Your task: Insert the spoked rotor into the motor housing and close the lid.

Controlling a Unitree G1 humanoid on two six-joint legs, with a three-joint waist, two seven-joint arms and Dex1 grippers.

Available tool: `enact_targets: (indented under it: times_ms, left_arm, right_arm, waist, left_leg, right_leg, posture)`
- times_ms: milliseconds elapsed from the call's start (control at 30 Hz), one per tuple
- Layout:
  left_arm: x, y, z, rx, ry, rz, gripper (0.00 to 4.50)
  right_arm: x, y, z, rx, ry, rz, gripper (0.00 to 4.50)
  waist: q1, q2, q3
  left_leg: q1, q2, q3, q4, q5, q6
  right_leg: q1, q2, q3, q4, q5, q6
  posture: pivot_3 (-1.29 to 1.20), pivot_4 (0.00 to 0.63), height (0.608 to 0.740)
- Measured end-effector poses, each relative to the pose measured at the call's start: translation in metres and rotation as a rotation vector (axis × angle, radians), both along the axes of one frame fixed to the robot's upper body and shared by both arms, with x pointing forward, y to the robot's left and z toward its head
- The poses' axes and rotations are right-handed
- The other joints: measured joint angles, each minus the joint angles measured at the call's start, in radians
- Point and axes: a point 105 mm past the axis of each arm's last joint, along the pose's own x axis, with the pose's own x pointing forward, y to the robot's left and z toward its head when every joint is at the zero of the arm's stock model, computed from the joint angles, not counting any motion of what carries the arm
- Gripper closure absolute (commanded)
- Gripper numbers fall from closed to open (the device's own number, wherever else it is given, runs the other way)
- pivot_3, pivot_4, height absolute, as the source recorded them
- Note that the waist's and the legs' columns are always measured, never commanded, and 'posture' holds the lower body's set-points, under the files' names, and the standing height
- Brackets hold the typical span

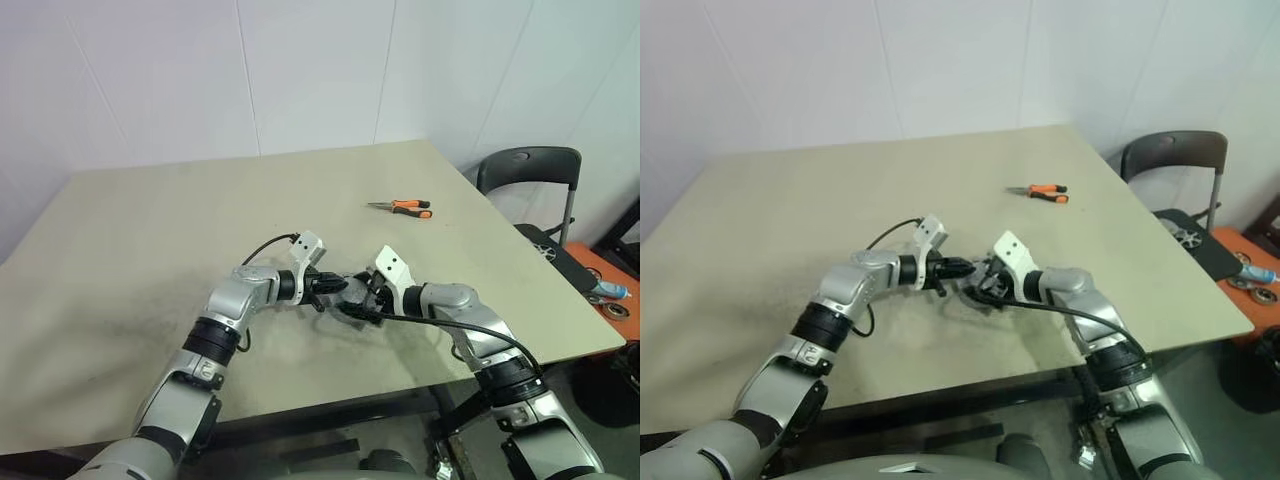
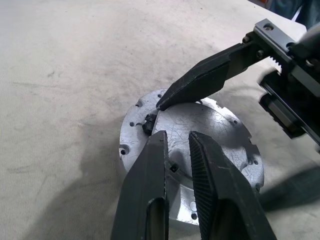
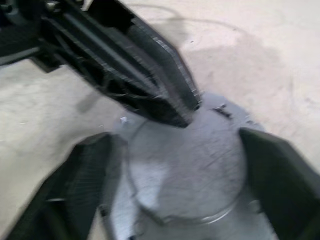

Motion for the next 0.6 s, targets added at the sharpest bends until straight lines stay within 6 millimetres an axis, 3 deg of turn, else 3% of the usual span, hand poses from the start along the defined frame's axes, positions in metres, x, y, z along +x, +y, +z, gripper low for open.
enact_targets:
  times_ms: [300, 600]
  left_arm:
    - [-0.003, -0.001, 0.000, -0.006, 0.002, -0.012, 3.75]
    - [-0.002, 0.000, 0.002, -0.005, -0.002, -0.016, 3.75]
  right_arm:
    - [-0.003, -0.004, 0.005, 0.032, 0.044, -0.025, 0.07]
    - [0.001, -0.006, 0.018, 0.197, 0.041, -0.092, 0.07]
  waist:
    - [0.002, -0.001, 0.000]
    - [0.001, 0.002, 0.005]
  left_leg:
    - [0.000, 0.000, 0.000, 0.000, -0.004, 0.004]
    - [-0.002, 0.000, 0.000, 0.003, -0.004, 0.005]
  right_leg:
    - [0.000, 0.000, 0.000, 0.000, -0.001, 0.000]
    - [-0.003, 0.000, 0.000, 0.003, -0.001, 0.000]
  posture:
    - [0.00, 0.000, 0.740]
    - [0.00, 0.000, 0.740]
